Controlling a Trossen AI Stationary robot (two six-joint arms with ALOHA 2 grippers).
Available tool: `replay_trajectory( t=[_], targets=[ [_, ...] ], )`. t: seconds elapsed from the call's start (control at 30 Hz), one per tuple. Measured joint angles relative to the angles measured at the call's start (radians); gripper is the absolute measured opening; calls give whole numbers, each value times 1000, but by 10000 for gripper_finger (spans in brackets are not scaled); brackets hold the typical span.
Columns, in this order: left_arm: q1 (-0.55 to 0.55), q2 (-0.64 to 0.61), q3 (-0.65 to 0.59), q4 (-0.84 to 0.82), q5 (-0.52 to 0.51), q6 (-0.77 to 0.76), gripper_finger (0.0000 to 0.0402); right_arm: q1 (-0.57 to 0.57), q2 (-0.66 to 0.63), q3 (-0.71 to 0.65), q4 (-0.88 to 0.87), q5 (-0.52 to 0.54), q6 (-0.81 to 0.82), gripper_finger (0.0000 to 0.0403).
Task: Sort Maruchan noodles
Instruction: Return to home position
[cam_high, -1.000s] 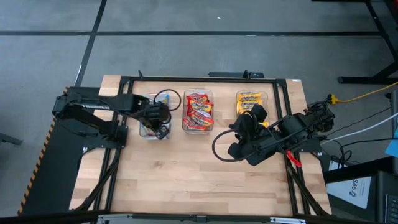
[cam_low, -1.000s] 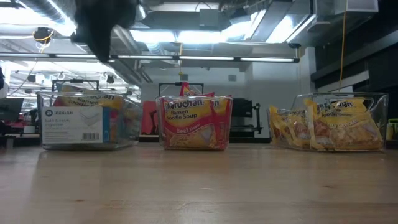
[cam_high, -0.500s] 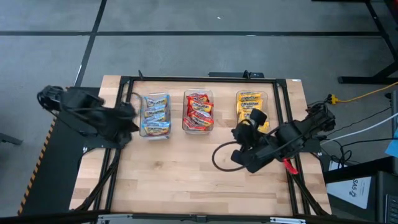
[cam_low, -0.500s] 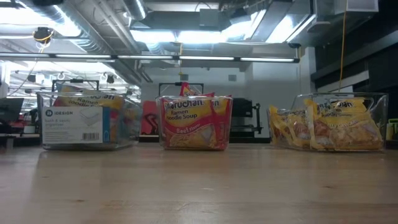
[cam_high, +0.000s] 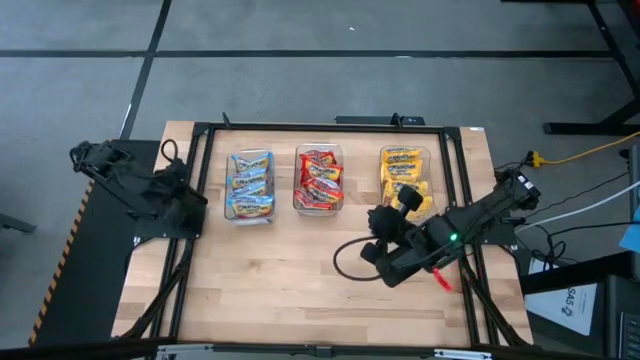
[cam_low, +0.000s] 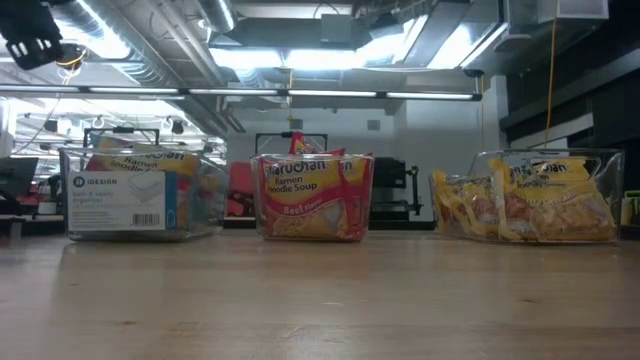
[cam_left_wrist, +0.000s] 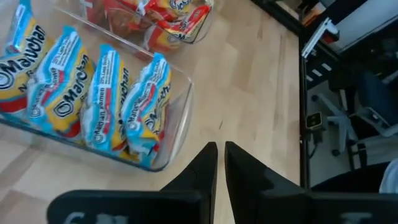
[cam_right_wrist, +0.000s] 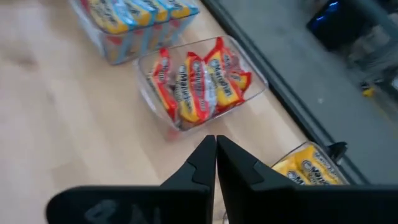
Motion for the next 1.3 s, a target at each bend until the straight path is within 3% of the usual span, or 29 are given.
replay_trajectory(
  t=[0.1, 0.27, 0.37, 0.53, 0.6, 0.73, 0.97, 1.07, 1.3],
  targets=[
    [0, -52, -6, -16, -1, 17, 25, -25, -1, -107, 71, 30, 20, 18],
    [0, -101, -7, -12, -1, 18, 25, -84, 0, -306, 252, -59, 5, 18],
    [1, -112, -6, -12, -1, 19, 25, -105, 1, -400, 366, -104, -40, 18],
    [1, -114, -7, -11, -1, 19, 25, -116, -82, -593, 637, -73, -180, 18],
    [1, -114, -7, -11, -1, 19, 25, -125, -180, -730, 821, -97, -257, 18],
    [1, -114, -7, -11, -1, 19, 25, -154, -436, -1029, 1134, -245, -370, 19],
    [1, -114, -7, -10, -1, 19, 25, -279, -951, -1434, 1376, -537, -539, 19],
    [1, -114, -7, -10, -1, 19, 25, -364, -1139, -1536, 1373, -689, -567, 19],
    [1, -114, -7, -10, -1, 19, 25, -484, -1356, -1613, 1452, -972, -723, 19]
  ],
)
